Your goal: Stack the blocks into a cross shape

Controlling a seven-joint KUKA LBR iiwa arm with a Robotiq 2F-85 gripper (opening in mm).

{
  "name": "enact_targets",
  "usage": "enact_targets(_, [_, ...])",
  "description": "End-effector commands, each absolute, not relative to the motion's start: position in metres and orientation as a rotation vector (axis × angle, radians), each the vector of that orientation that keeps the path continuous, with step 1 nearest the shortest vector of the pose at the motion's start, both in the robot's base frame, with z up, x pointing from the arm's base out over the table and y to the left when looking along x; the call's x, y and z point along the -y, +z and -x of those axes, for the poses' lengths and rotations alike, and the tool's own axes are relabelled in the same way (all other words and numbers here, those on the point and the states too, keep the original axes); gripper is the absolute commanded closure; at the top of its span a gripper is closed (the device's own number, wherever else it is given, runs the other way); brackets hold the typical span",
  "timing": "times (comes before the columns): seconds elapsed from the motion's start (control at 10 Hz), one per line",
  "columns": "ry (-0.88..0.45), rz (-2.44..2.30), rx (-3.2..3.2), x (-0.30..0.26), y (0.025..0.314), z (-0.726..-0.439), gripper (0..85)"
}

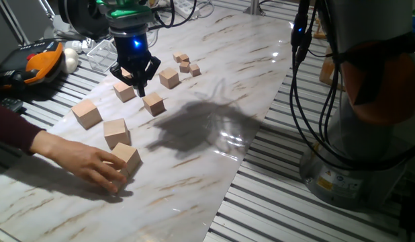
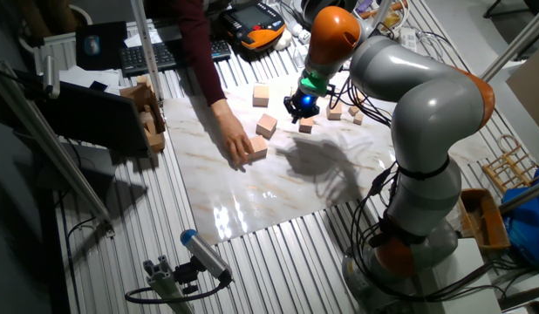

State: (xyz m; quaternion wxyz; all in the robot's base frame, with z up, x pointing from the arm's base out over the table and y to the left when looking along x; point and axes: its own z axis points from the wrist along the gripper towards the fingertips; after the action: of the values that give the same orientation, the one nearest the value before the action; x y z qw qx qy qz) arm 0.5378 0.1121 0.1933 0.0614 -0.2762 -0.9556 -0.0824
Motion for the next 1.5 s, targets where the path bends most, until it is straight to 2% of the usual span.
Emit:
enact_targets(0.0, [-0.25,0.836,2.891,-0.1135,0.1934,-0.5377,85.0])
enact_targets(1.4, [-0.228,0.921,2.867,-0.1151,0.1947,-0.5376,85.0])
